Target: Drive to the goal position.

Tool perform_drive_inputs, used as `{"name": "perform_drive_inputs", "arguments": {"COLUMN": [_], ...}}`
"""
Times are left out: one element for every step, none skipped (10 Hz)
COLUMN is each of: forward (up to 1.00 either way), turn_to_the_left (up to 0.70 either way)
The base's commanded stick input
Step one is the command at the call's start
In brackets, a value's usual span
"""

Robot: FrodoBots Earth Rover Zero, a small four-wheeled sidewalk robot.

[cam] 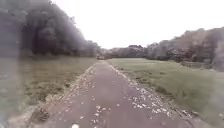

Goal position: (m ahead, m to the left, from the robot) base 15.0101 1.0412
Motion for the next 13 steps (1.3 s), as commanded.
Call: {"name": "perform_drive_inputs", "arguments": {"forward": [0.85,0.85,0.85,0.85,0.85,0.85,0.85,0.85,0.85,0.85,0.85,0.85,0.85], "turn_to_the_left": [0.01,0.01,0.01,0.01,0.01,0.01,0.01,0.01,0.01,0.01,0.01,0.01,0.01]}}
